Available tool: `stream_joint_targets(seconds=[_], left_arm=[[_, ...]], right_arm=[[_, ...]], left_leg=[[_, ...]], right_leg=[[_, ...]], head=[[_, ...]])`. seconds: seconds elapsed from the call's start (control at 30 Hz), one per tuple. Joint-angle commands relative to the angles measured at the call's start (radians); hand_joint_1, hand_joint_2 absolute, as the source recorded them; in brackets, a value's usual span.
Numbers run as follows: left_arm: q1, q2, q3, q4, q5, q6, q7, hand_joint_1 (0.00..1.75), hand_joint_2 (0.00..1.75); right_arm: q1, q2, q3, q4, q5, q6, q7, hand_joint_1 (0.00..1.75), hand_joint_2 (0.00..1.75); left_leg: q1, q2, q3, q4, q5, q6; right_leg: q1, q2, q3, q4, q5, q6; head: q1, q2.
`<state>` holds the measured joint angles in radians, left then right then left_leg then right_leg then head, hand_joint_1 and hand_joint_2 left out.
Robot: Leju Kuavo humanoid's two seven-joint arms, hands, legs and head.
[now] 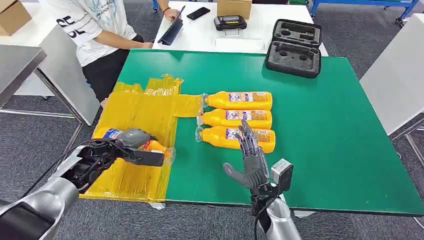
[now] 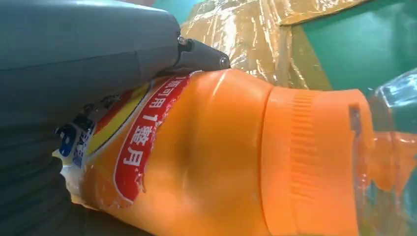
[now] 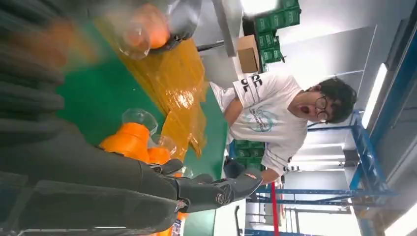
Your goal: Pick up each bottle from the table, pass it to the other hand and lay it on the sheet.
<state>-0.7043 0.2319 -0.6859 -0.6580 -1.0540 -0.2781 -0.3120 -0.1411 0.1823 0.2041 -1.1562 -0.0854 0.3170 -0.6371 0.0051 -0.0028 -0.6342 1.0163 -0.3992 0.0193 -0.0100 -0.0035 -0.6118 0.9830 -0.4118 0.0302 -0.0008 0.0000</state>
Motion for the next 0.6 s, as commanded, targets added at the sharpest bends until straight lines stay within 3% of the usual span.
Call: stream_joint_targets(seconds=[0.03,0.33,0.5,0.53,0.6], left_arm=[[-0.047,0.011,-0.063,0.122,0.014,-0.008,-0.003,1.73,1.75],[-0.050,0.006,-0.062,0.127,0.018,-0.009,0.003,1.71,1.75],[-0.047,-0.010,-0.076,0.154,0.028,-0.007,0.004,1.54,1.75],[-0.046,-0.010,-0.076,0.157,0.030,-0.004,0.004,1.40,1.75],[-0.045,-0.013,-0.075,0.162,0.037,0.001,0.004,0.54,1.75]], right_arm=[[-0.026,-0.028,0.025,0.058,-0.003,-0.010,-0.003,0.00,1.75],[-0.029,-0.027,0.025,0.059,-0.003,-0.012,-0.001,0.00,1.75],[-0.042,-0.030,0.029,0.075,-0.003,-0.027,-0.001,0.00,1.75],[-0.043,-0.031,0.030,0.078,-0.004,-0.028,-0.002,0.00,1.75],[-0.042,-0.031,0.033,0.081,-0.004,-0.031,-0.003,0.00,1.75]], left_leg=[[0.000,0.001,0.002,0.000,-0.001,-0.001],[0.000,0.002,0.002,-0.001,-0.002,-0.001],[0.000,0.002,0.003,-0.001,-0.002,-0.001],[0.000,0.002,0.002,-0.001,-0.001,-0.001],[0.000,0.002,0.003,-0.001,-0.002,-0.001]], right_leg=[[0.000,0.001,0.002,-0.001,0.000,-0.001],[0.001,0.002,0.001,-0.001,0.000,-0.001],[0.000,0.002,0.002,-0.001,-0.001,-0.001],[0.000,0.001,0.002,-0.001,0.000,-0.001],[0.000,0.001,0.002,-0.001,0.000,-0.001]], head=[[0.000,0.000],[0.000,0.000],[0.000,0.000],[0.000,0.000],[0.000,0.000]])
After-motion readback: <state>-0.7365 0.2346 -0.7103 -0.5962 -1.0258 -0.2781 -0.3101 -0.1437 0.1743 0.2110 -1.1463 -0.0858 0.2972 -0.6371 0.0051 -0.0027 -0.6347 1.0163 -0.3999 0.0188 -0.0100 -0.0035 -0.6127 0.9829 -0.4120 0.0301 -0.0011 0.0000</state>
